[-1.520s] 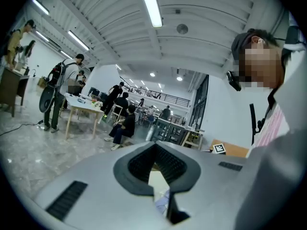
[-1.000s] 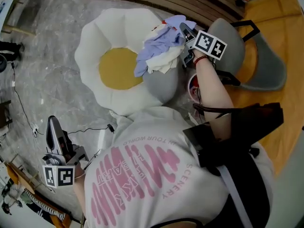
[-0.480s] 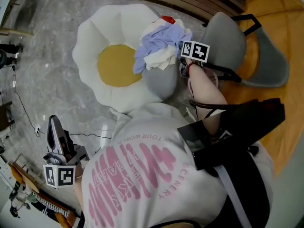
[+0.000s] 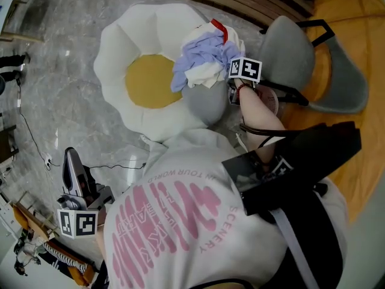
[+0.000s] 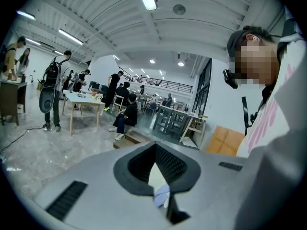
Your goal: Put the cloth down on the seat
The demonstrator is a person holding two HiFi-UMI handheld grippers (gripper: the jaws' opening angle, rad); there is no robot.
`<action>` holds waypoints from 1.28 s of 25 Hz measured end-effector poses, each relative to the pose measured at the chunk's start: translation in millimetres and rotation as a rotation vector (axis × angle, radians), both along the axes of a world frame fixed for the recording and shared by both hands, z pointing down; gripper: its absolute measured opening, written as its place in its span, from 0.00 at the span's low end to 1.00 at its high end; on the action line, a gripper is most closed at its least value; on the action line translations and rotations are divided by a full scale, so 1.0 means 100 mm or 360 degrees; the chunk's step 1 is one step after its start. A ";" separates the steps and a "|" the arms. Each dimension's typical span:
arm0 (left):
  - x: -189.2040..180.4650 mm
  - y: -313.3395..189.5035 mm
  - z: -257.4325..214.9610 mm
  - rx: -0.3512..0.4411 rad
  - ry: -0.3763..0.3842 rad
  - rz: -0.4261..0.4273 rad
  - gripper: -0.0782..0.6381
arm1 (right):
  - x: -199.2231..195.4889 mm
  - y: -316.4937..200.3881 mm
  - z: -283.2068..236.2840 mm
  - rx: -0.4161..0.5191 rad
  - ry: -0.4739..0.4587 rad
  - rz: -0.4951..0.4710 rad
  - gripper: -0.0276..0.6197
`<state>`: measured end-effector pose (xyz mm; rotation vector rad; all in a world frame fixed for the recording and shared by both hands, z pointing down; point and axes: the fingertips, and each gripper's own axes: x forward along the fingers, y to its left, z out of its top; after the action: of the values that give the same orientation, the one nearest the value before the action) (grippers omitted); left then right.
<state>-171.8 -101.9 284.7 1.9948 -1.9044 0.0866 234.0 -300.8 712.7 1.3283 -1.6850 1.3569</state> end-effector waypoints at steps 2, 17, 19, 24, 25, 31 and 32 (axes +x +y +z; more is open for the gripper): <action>-0.01 0.04 0.00 -0.0004 -0.0001 -0.0016 0.12 | -0.02 0.02 0.02 -0.0001 -0.0039 0.0018 0.13; -0.09 0.23 0.01 0.0058 0.0008 0.0105 0.12 | 0.13 0.39 -0.01 -0.0023 -0.0385 0.0633 0.35; -0.17 0.31 0.03 0.0084 0.0028 0.0117 0.12 | 0.17 0.49 -0.05 -0.0005 -0.0421 0.0729 0.35; -0.48 0.65 -0.02 0.0140 0.0066 0.0101 0.12 | 0.12 0.71 -0.26 0.0061 -0.0411 0.0780 0.35; -0.54 0.73 -0.03 0.0143 0.0053 0.0103 0.12 | 0.10 0.76 -0.30 0.0074 -0.0401 0.0781 0.35; -0.93 1.07 -0.07 0.0214 0.0060 0.0112 0.12 | -0.07 1.07 -0.54 0.0157 -0.0347 0.0764 0.35; -0.98 1.11 -0.08 0.0229 0.0070 0.0117 0.12 | -0.13 1.14 -0.57 0.0162 -0.0365 0.0763 0.35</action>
<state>-269.4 9.5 277.1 2.1422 -1.8570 -0.0763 220.6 -186.7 656.1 1.7726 -1.6616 1.7672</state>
